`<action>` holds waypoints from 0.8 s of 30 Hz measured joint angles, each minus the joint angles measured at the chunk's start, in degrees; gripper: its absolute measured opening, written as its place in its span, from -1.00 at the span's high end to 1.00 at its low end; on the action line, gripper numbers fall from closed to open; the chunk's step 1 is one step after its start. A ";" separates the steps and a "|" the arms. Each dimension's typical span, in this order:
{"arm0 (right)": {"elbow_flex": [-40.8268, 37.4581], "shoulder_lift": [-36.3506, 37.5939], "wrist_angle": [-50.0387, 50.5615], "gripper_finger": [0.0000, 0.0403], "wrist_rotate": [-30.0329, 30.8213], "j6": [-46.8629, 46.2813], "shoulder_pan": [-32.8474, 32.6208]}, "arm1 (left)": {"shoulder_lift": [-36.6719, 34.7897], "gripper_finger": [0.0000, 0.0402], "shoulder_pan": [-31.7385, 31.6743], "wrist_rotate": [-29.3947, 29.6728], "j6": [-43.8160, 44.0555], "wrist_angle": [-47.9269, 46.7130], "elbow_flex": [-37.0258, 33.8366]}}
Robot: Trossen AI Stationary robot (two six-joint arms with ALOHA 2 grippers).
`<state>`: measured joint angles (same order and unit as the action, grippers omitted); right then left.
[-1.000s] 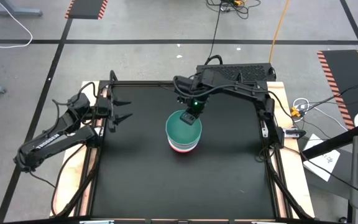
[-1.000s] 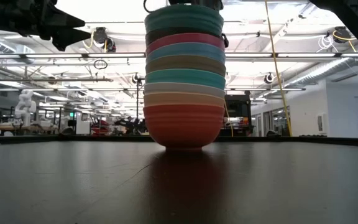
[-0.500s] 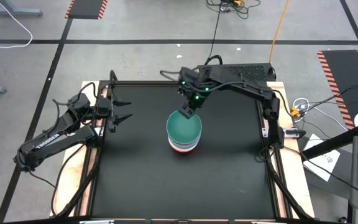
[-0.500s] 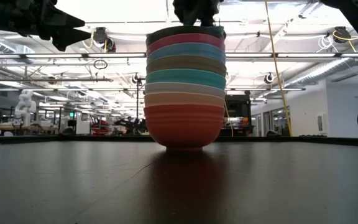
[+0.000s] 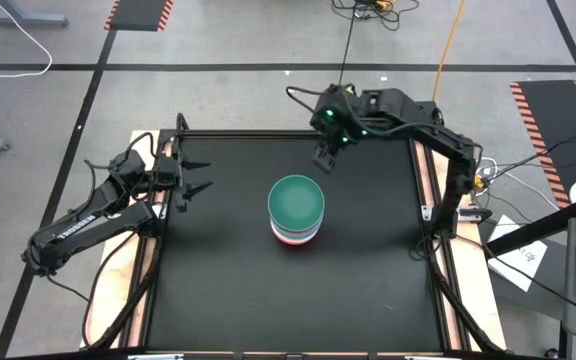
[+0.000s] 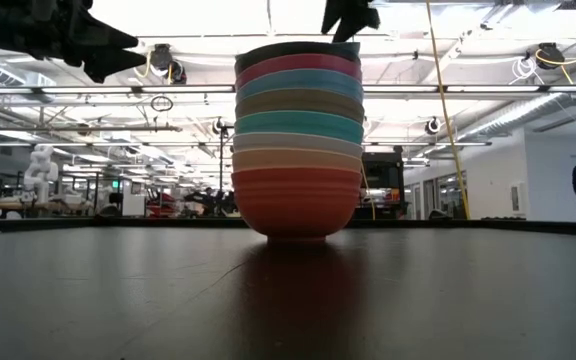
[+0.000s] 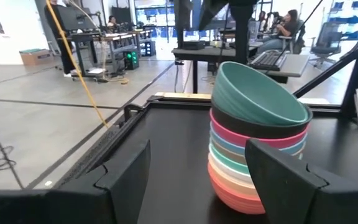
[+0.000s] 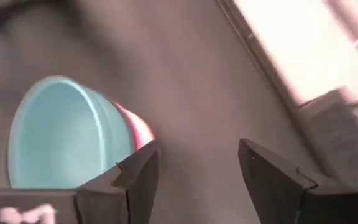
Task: Nest bowls inside each other
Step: Return to Home Position
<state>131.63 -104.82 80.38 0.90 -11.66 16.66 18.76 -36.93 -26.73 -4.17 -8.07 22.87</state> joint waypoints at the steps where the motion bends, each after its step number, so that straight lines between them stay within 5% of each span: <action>1: -0.46 0.61 -0.06 -0.04 1.95 2.16 -0.69 | -0.02 -0.33 0.00 0.38 -0.39 -0.05 0.00; 7: -10.94 6.81 -11.41 -0.04 1.80 11.26 -5.41 | 2.70 -0.33 0.00 -0.49 -2.72 0.19 0.00; 14: -46.67 24.24 -37.58 -0.04 -1.49 15.34 -5.97 | 7.62 -0.33 0.38 -9.40 -6.46 3.20 0.00; 19: -65.29 37.85 -54.48 -0.04 -3.98 15.56 -1.04 | 9.28 -0.33 2.65 -9.20 -12.11 7.64 0.00; 24: -72.01 45.13 -54.92 -0.04 -5.67 17.30 0.55 | 9.64 -0.33 5.08 -2.66 -17.08 9.24 0.00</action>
<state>59.62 -59.70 25.47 -4.76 5.64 17.21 28.40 -31.85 -29.40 -21.25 1.17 22.87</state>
